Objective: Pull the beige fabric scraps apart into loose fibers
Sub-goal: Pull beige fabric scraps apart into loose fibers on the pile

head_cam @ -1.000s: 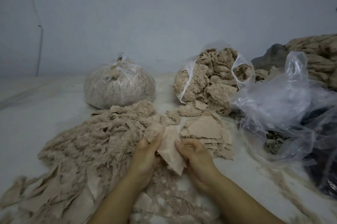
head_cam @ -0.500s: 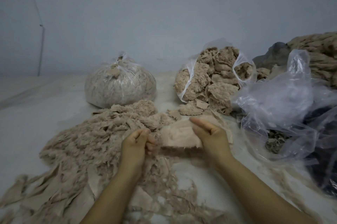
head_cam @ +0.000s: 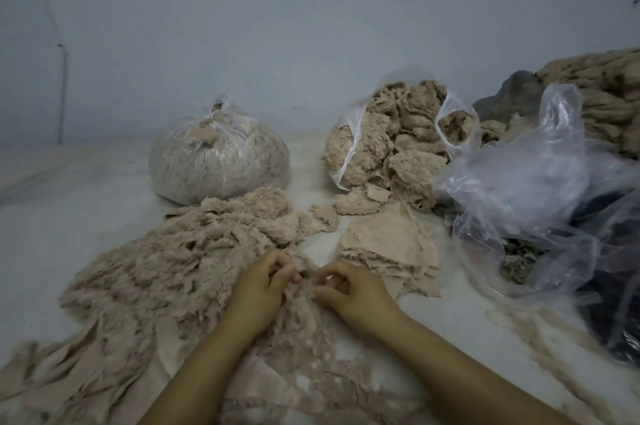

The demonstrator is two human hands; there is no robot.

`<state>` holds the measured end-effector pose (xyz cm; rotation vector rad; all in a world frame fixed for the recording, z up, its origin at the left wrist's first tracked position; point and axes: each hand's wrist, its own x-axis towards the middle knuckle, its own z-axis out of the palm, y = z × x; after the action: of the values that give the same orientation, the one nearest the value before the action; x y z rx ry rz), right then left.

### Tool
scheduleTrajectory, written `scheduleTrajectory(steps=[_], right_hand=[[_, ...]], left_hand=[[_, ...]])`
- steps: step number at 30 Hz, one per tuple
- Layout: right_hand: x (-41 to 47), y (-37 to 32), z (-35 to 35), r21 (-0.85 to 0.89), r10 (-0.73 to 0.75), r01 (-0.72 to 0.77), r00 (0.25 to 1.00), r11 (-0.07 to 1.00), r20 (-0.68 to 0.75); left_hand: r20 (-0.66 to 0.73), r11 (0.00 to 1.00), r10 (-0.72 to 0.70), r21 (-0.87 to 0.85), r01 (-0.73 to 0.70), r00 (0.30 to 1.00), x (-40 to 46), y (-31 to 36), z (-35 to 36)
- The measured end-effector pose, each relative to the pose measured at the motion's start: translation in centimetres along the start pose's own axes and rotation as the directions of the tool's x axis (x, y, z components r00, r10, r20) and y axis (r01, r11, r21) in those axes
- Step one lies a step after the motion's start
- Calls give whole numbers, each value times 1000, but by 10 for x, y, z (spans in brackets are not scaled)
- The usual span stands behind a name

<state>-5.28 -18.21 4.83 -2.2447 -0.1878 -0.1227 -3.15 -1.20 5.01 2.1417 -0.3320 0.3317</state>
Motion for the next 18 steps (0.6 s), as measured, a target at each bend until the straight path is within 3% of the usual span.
scheduleTrajectory(steps=[3, 6, 8, 11, 13, 16, 18], right_hand=[[2, 0, 13, 11, 76, -76, 996, 997, 37], [11, -4, 20, 27, 73, -71, 994, 997, -79], [17, -6, 24, -21, 20, -23, 993, 1000, -120], [25, -6, 30, -171, -70, 63, 997, 983, -34], [30, -7, 34, -194, -113, 105, 993, 975, -30], [31, -7, 34, -50, -93, 84, 969, 995, -230], [33, -7, 32, -33, -62, 56, 960, 998, -273]], left_hand=[[-74, 996, -39, -85, 33, 996, 0, 2, -6], [-42, 995, 31, -93, -34, 999, -2, 0, -8], [-124, 993, 88, -67, -97, 988, 0, -1, -12], [-200, 991, 137, 36, -132, 970, 4, -9, -22], [-93, 985, 127, 126, -115, 987, 4, -17, -24], [95, 965, 91, 237, -111, 991, 2, -28, -19], [148, 957, 81, 265, -119, 986, 1, -30, -17]])
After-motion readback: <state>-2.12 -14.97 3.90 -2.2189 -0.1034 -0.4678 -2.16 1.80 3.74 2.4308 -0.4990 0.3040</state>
